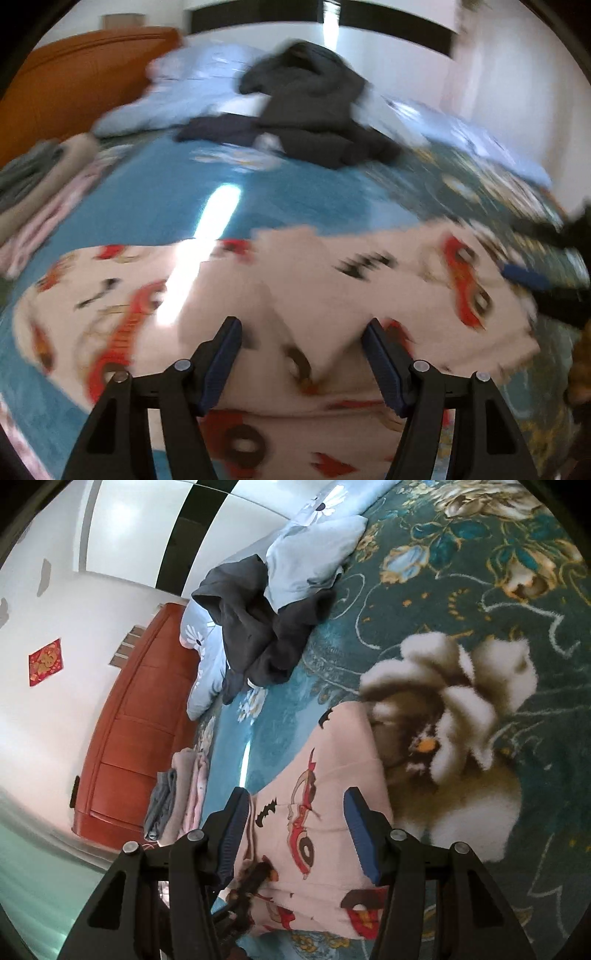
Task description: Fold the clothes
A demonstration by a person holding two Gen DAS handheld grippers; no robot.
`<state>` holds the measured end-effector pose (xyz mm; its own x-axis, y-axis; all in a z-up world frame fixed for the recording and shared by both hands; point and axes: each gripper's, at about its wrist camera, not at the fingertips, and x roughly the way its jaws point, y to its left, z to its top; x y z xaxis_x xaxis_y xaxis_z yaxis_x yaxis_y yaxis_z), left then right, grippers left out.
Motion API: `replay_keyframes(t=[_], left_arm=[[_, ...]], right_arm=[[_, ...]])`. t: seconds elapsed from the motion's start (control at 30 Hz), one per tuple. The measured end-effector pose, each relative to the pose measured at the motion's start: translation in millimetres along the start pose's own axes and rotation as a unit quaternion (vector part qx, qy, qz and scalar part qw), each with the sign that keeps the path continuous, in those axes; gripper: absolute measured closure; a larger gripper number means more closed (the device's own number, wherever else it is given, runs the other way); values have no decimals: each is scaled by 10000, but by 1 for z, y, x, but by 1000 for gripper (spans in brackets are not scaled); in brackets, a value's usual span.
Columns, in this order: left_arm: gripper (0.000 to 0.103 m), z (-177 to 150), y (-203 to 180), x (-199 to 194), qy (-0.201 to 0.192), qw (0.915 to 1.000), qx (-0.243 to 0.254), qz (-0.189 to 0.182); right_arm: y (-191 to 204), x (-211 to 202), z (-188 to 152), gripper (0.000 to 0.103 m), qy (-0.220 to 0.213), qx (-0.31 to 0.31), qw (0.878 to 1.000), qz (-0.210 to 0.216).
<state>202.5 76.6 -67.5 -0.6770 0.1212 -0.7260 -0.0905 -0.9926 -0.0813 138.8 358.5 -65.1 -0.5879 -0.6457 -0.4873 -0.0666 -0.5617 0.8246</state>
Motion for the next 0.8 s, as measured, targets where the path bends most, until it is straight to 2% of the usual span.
replay_keyframes(t=[0.07, 0.13, 0.27, 0.4, 0.8], left_arm=[[32, -2, 22, -5, -121, 9989, -448, -45], [32, -7, 45, -4, -57, 9948, -1001, -178], [32, -15, 80, 0, 115, 9792, -1881, -750], [32, -20, 93, 3, 194, 9644, -2282, -1322], [32, -25, 103, 1, 192, 9307, -2851, -2282]], right_arm=[[-2, 1, 1, 48, -1, 17, 10000, 32], [-4, 2, 1, 48, 20, 45, 10000, 49], [-8, 4, 1, 48, 49, 88, 9999, 71], [-9, 3, 0, 48, 47, 123, 9999, 78], [-15, -2, 0, 48, 26, 230, 9997, 125]])
